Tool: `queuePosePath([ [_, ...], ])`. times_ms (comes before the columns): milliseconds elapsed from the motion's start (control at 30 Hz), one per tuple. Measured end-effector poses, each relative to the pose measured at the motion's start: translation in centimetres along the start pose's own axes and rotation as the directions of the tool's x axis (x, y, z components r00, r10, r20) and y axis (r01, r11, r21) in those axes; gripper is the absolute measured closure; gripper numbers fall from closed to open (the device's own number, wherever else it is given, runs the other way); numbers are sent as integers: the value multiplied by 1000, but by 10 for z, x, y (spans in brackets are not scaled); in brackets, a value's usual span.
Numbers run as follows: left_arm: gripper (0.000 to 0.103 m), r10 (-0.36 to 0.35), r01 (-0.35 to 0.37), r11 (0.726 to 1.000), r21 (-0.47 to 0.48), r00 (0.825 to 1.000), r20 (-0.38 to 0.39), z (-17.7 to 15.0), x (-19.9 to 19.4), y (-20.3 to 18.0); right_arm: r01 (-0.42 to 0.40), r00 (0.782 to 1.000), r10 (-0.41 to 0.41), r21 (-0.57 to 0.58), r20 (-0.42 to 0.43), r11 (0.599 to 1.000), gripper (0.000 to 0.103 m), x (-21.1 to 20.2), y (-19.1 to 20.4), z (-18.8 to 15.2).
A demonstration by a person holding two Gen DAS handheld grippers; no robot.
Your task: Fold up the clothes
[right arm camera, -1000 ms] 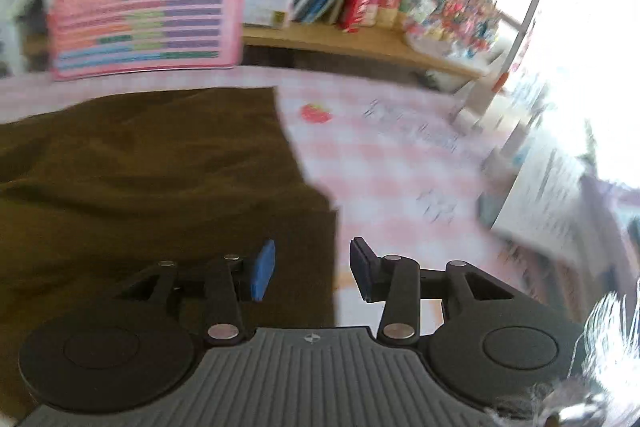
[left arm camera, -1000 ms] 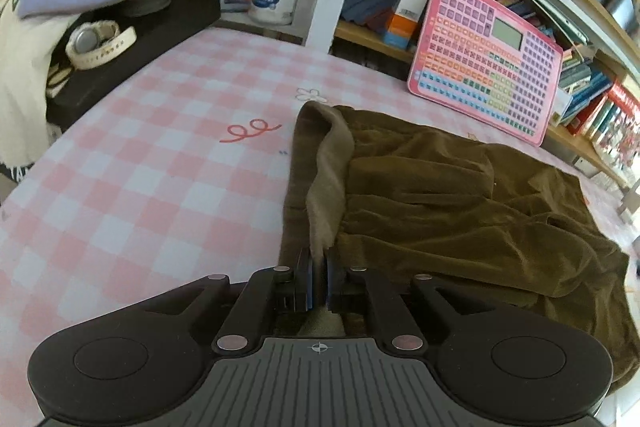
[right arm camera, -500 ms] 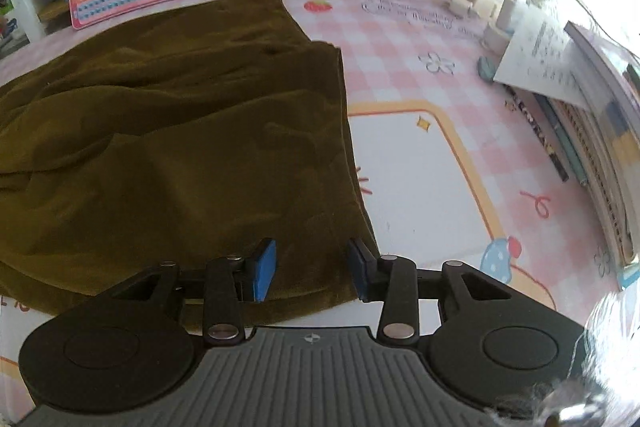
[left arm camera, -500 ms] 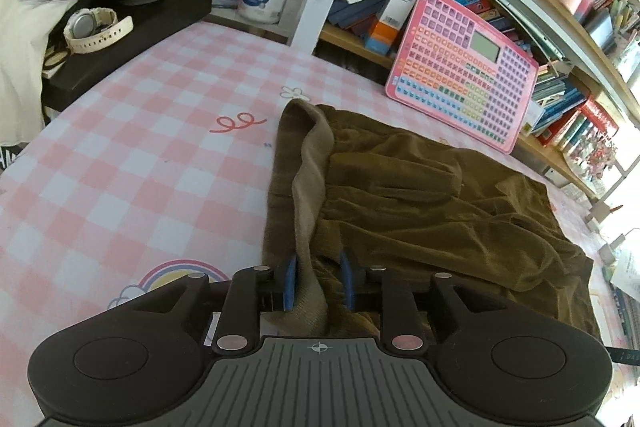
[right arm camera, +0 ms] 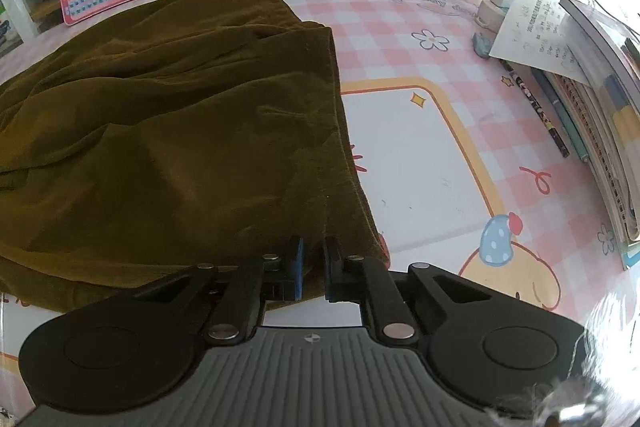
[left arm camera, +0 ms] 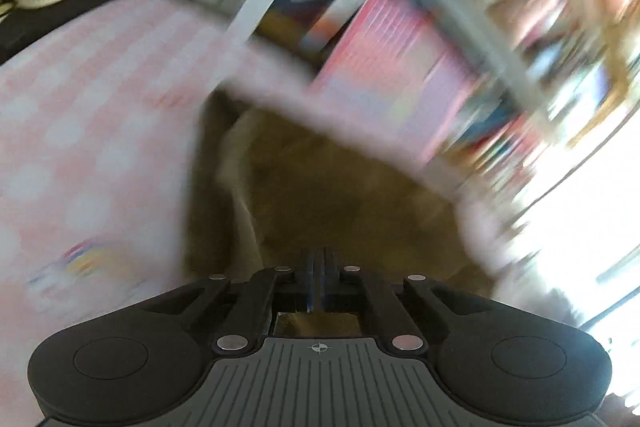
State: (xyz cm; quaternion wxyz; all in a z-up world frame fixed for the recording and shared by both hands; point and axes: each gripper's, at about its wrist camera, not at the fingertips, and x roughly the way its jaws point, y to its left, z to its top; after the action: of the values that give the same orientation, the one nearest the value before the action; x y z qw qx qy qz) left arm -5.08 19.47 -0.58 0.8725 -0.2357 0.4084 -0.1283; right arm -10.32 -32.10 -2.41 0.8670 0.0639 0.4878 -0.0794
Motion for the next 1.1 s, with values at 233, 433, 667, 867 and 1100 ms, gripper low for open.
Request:
queuePosePath([
  [233, 96, 40, -40, 999, 6, 999, -13, -13, -7, 6, 1, 1000, -1, 81, -4, 997, 76, -8, -18, 1],
  [433, 83, 51, -50, 998, -29, 998, 34, -10, -22, 9, 15, 1000, -13, 130, -19, 991, 69, 1, -29, 3],
  [667, 83, 90, -88, 995, -37, 995, 43, -12, -36, 15, -16, 998, 15, 1, 54, 1000, 92, -25, -6, 10],
  [867, 81, 100, -97, 993, -74, 994, 33, -14, -43, 25, 8, 974, 13, -91, 225, 996, 92, -98, -3, 20],
  [1100, 52, 24, -19, 968, -251, 1000, 15, -30, -35, 33, 180, 983, -179, 10, -48, 984, 81, -27, -28, -17],
])
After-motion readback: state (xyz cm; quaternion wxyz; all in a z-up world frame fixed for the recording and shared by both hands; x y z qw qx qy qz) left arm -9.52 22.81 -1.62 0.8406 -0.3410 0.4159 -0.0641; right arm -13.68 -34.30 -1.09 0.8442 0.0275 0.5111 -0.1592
